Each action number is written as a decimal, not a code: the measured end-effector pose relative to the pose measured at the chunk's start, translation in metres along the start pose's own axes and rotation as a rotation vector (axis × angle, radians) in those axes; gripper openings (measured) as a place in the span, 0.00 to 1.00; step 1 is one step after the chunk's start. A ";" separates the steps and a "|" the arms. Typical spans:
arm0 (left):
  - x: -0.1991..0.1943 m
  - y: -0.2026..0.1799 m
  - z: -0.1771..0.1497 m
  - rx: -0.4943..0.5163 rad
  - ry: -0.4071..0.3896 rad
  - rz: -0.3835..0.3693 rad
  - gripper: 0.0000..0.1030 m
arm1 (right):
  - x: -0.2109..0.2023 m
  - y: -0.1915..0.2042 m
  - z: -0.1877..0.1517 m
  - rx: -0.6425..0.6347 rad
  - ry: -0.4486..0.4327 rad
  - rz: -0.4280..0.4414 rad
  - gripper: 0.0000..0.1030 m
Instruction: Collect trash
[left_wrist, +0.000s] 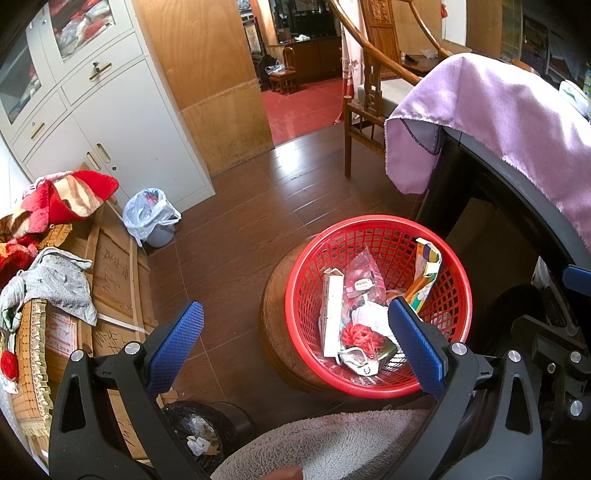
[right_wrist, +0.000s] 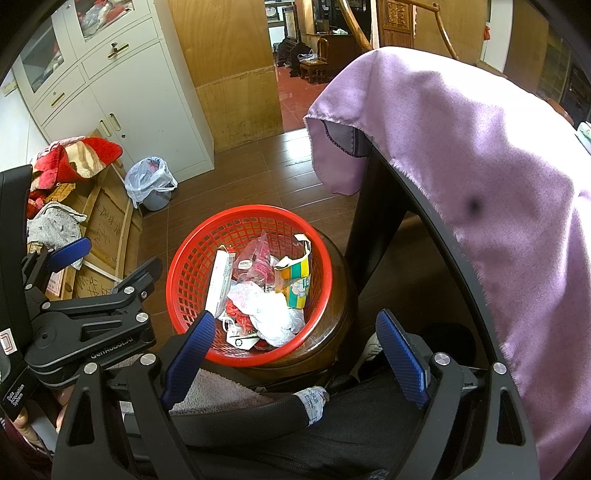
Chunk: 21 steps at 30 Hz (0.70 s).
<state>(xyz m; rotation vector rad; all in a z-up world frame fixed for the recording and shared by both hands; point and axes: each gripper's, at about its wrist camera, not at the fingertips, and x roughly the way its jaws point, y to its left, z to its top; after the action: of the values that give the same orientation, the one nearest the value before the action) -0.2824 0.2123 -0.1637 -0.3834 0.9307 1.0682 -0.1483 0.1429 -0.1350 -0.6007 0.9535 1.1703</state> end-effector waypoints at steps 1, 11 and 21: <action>0.000 0.000 0.000 0.000 0.000 0.000 0.93 | 0.000 0.000 0.000 0.000 0.000 0.000 0.85; 0.000 0.000 -0.001 0.002 0.000 0.000 0.93 | 0.000 0.000 0.000 0.001 0.001 0.000 0.85; 0.000 0.004 -0.006 -0.005 -0.014 0.004 0.93 | 0.000 0.000 0.000 0.001 0.001 0.000 0.85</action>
<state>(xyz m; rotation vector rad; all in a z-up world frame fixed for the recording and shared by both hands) -0.2883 0.2102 -0.1665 -0.3775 0.9167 1.0756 -0.1482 0.1434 -0.1348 -0.6006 0.9548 1.1699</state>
